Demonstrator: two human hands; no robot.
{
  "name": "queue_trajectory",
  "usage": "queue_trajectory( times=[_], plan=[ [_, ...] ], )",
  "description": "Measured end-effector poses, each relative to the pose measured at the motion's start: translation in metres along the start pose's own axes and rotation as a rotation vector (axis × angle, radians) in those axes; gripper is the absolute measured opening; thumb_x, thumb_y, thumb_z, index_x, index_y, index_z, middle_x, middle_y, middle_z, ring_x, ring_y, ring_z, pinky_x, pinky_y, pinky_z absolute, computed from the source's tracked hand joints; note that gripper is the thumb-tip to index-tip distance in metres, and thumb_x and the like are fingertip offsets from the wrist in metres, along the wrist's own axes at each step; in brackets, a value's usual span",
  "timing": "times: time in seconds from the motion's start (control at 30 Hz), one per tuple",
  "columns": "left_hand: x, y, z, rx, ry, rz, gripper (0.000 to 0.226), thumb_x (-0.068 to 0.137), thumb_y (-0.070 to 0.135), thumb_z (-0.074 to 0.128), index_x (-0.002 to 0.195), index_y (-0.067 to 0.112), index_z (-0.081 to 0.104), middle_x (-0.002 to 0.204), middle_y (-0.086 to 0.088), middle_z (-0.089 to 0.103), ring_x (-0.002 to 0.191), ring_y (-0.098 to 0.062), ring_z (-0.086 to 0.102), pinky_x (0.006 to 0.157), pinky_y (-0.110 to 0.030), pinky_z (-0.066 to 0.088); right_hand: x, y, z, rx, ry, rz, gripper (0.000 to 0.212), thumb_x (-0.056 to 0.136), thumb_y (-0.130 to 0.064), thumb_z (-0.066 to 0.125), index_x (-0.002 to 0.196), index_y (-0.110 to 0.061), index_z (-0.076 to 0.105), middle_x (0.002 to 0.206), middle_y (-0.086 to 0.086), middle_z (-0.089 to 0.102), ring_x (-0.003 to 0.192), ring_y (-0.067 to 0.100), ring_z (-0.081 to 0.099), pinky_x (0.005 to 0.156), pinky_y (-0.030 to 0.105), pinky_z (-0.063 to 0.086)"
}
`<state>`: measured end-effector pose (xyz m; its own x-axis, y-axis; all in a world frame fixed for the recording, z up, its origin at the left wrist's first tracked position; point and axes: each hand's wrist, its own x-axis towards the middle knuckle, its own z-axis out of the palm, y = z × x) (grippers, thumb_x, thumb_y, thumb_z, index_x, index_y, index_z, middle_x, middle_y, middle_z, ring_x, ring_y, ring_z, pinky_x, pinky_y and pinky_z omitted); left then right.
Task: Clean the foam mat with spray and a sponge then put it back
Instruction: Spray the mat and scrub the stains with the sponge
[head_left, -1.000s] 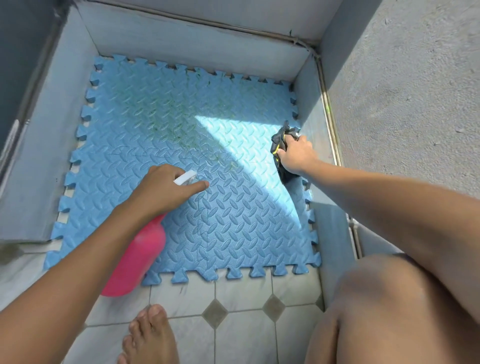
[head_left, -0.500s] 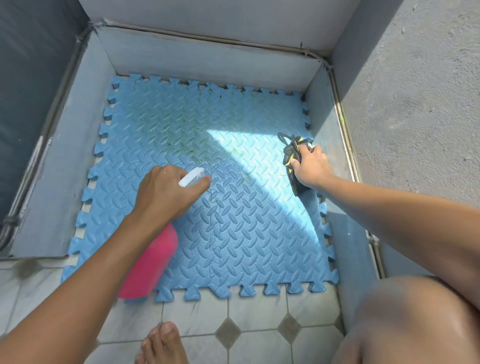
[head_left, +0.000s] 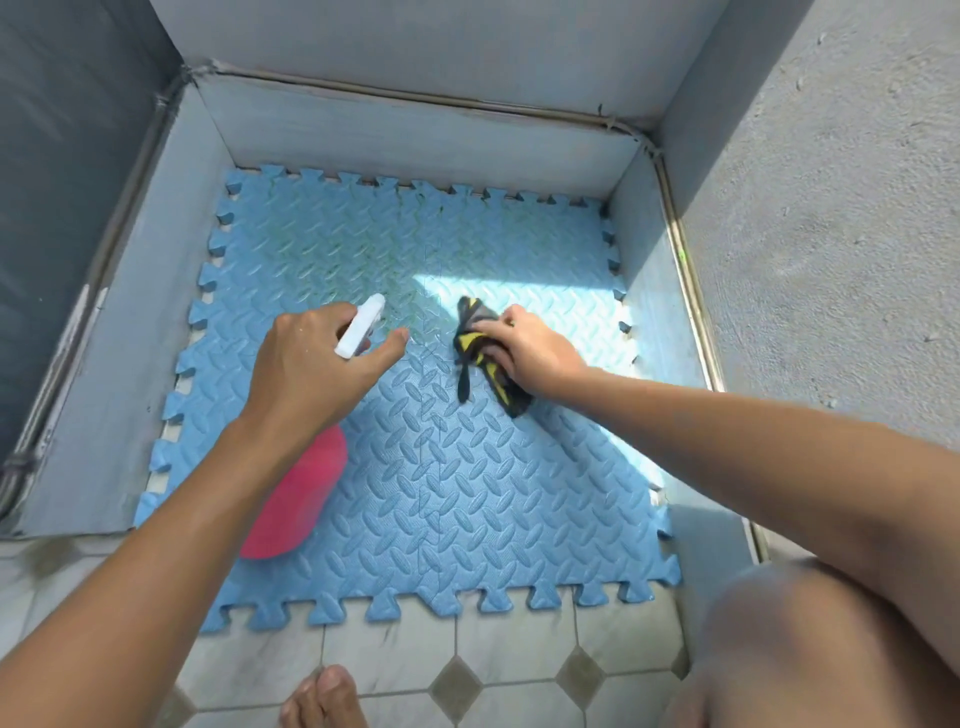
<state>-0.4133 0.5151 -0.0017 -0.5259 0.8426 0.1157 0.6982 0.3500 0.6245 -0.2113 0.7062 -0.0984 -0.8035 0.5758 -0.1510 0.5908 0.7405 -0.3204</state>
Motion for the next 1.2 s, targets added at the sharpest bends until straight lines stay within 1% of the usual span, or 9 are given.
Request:
queue_trajectory(
  times=[0.1,0.2,0.33,0.53,0.63,0.77,1.0,1.13,1.2],
  plan=[
    [0.001,-0.005,0.002,-0.031,-0.008,0.013,0.052,0.084,0.053,0.072,0.059,0.013,0.050,0.049,0.002,0.046,0.051,-0.021,0.049,0.054,-0.034,0.036,0.004,0.083,-0.026,-0.024,0.148,0.501,0.033,0.102,-0.032,0.047,0.133,-0.028,0.057,0.118,0.013,0.047,0.107,0.041,0.058,0.095,0.044,0.048],
    [0.007,-0.004,0.007,-0.029,-0.037,-0.003,0.054,0.085,0.054,0.069,0.056,0.012,0.049,0.048,0.001,0.044,0.051,-0.024,0.049,0.054,-0.035,0.034,-0.002,0.108,-0.028,-0.036,0.153,0.701,0.032,0.104,-0.029,0.043,0.129,-0.012,0.055,0.128,0.018,0.042,0.107,0.045,0.056,0.099,0.047,0.044],
    [0.034,0.005,0.021,0.090,-0.093,-0.040,0.063,0.085,0.059,0.056,0.051,0.006,0.048,0.046,-0.010,0.041,0.059,-0.039,0.050,0.056,-0.035,0.030,0.006,0.105,-0.025,0.005,0.163,0.697,0.035,0.104,-0.028,0.044,0.132,-0.010,0.053,0.129,0.019,0.043,0.112,0.043,0.055,0.101,0.046,0.043],
    [0.074,0.018,0.039,-0.016,-0.302,0.009,0.060,0.082,0.058,0.070,0.054,0.009,0.049,0.048,-0.004,0.043,0.054,-0.026,0.048,0.050,-0.032,0.031,0.005,0.106,-0.033,-0.007,0.078,0.690,0.033,0.105,-0.032,0.047,0.130,-0.010,0.048,0.126,0.020,0.043,0.107,0.043,0.054,0.097,0.044,0.042],
    [0.083,0.025,0.039,0.028,-0.266,0.003,0.063,0.083,0.059,0.063,0.048,0.009,0.044,0.044,-0.003,0.037,0.051,-0.028,0.043,0.047,-0.030,0.026,0.006,0.105,-0.035,0.039,0.074,0.690,0.035,0.104,-0.032,0.048,0.132,-0.012,0.050,0.126,0.018,0.043,0.108,0.041,0.055,0.097,0.042,0.043],
    [0.092,0.032,0.036,0.027,-0.182,0.045,0.063,0.088,0.052,0.068,0.049,0.014,0.037,0.043,0.002,0.030,0.045,-0.021,0.035,0.048,-0.031,0.023,0.005,0.106,-0.033,0.117,0.098,0.722,0.039,0.103,-0.030,0.052,0.137,-0.013,0.056,0.130,0.015,0.044,0.118,0.036,0.053,0.104,0.040,0.041],
    [0.113,0.021,0.034,0.006,-0.188,-0.033,0.063,0.087,0.054,0.067,0.050,0.014,0.036,0.044,0.003,0.034,0.045,-0.022,0.039,0.048,-0.030,0.028,0.007,0.103,-0.033,0.089,0.090,0.719,0.034,0.103,-0.028,0.052,0.134,-0.016,0.058,0.126,0.011,0.045,0.116,0.031,0.054,0.102,0.041,0.043],
    [0.129,0.010,0.046,-0.077,-0.297,-0.029,0.060,0.083,0.056,0.072,0.056,0.009,0.045,0.049,0.001,0.039,0.048,-0.019,0.039,0.051,-0.031,0.031,0.007,0.107,-0.030,0.070,0.092,0.706,0.032,0.103,-0.028,0.052,0.132,-0.015,0.058,0.123,0.010,0.045,0.111,0.031,0.055,0.099,0.042,0.046],
    [0.130,0.011,0.055,-0.058,-0.345,-0.001,0.065,0.081,0.060,0.068,0.051,0.008,0.044,0.046,0.000,0.036,0.045,-0.019,0.039,0.049,-0.031,0.029,0.006,0.108,-0.028,0.059,0.098,0.687,0.028,0.103,-0.028,0.052,0.126,-0.015,0.059,0.119,0.009,0.044,0.107,0.030,0.055,0.096,0.042,0.047]
  ],
)
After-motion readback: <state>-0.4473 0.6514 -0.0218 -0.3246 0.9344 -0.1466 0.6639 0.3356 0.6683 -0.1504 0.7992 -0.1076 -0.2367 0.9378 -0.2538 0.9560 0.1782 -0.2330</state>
